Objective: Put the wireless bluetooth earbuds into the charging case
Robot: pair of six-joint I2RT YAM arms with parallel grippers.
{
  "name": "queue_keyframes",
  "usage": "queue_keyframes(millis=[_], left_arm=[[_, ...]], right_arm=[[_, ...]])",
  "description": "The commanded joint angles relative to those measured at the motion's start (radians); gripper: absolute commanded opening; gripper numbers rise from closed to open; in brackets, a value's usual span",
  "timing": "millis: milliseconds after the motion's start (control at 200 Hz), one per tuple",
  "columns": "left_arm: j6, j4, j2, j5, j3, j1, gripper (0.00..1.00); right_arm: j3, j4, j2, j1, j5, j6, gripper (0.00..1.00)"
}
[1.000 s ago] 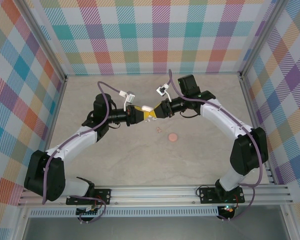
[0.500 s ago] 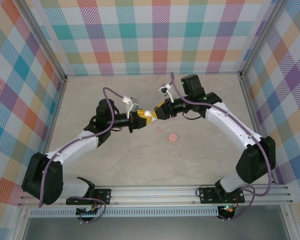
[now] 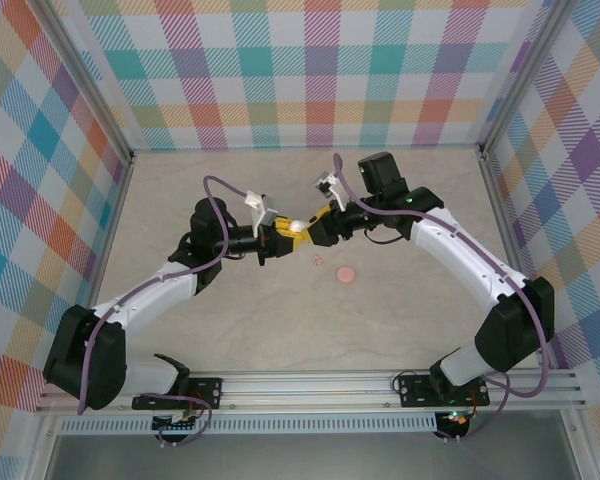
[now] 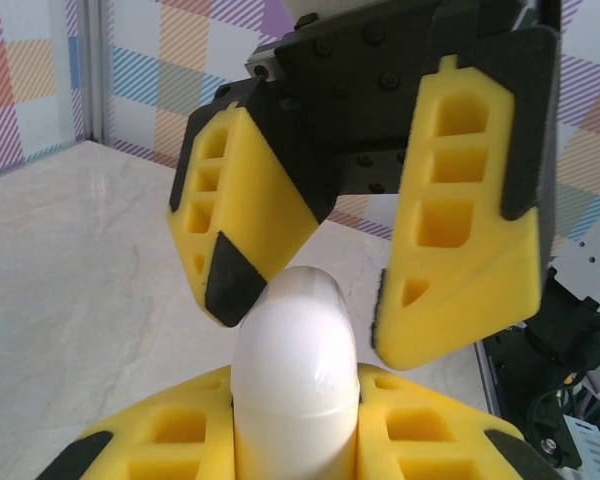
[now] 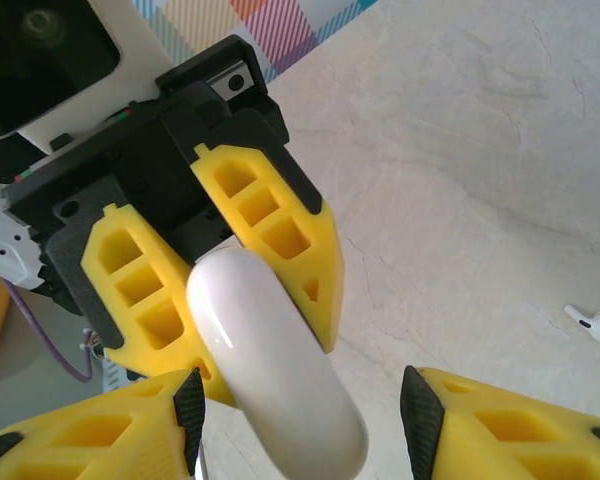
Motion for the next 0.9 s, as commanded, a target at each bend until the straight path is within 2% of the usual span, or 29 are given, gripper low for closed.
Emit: queue_keyframes(millis=[0, 495, 895], left_arm=[[0.022, 0.051, -0.018, 0.052, -0.006, -0.015, 0.11], [0.059, 0.006, -0.036, 0.072, -0.007, -0.032, 0.11], [0.052, -0.007, -0.04, 0.071, 0.005, -0.041, 0.11]], right_arm=[[0.005, -0.02, -0.005, 0.005, 0.047, -0.025, 0.57], [-0.025, 0.063, -0.053, 0.005, 0.273, 0.066, 0.58], [-0.021, 0.054, -0.055, 0.005, 0.276, 0.065, 0.6]])
